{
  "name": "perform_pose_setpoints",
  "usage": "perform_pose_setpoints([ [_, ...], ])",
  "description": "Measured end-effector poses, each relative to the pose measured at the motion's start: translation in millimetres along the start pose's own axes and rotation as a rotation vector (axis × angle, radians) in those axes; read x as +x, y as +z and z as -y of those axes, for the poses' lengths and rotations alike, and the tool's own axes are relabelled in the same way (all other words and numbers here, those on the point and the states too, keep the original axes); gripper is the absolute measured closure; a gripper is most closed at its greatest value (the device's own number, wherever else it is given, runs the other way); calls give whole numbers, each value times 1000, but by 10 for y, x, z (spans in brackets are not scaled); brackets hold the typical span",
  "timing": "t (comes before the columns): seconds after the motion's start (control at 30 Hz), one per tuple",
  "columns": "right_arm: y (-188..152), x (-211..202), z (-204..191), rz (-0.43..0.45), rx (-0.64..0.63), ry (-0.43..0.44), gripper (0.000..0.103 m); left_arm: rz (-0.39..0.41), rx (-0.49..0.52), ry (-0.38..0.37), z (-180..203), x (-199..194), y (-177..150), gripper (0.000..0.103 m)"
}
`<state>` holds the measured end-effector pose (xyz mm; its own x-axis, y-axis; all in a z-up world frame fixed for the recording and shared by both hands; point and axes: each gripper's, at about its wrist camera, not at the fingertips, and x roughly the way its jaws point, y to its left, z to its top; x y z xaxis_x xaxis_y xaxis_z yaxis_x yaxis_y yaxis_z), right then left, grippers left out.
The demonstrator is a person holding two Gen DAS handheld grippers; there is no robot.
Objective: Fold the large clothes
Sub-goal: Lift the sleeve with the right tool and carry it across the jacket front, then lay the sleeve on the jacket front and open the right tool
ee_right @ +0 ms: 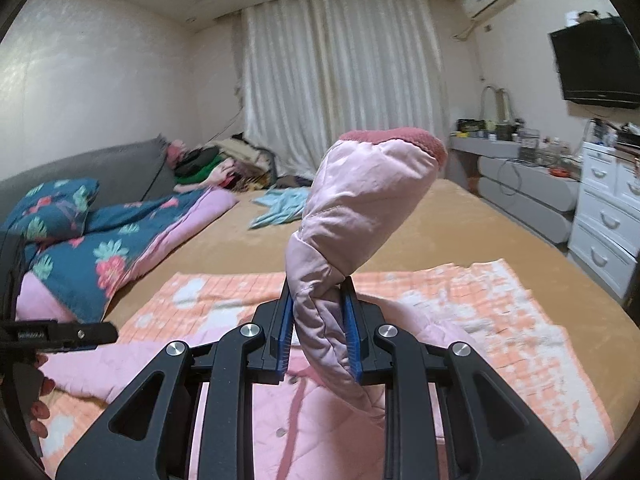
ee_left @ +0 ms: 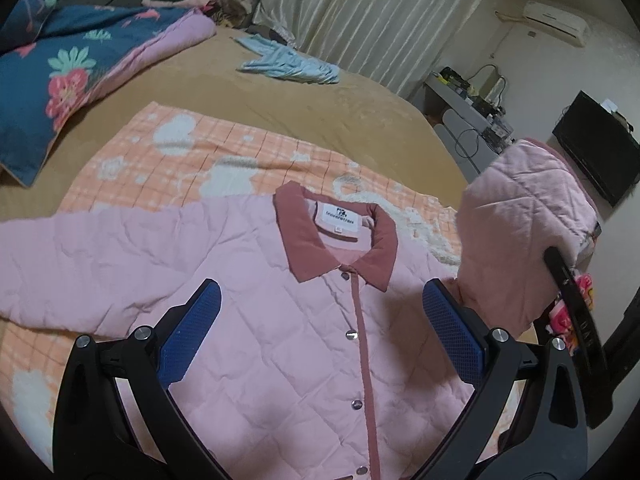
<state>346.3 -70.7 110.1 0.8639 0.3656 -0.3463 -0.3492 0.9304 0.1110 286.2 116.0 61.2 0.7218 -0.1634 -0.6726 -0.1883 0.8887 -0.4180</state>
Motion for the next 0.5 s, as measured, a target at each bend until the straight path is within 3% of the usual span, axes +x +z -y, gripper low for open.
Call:
perform_pose_setpoints([
  [0.5, -721, 596, -735, -163, -115, 120, 82, -19, -146, -177, -448, 48, -193, 8],
])
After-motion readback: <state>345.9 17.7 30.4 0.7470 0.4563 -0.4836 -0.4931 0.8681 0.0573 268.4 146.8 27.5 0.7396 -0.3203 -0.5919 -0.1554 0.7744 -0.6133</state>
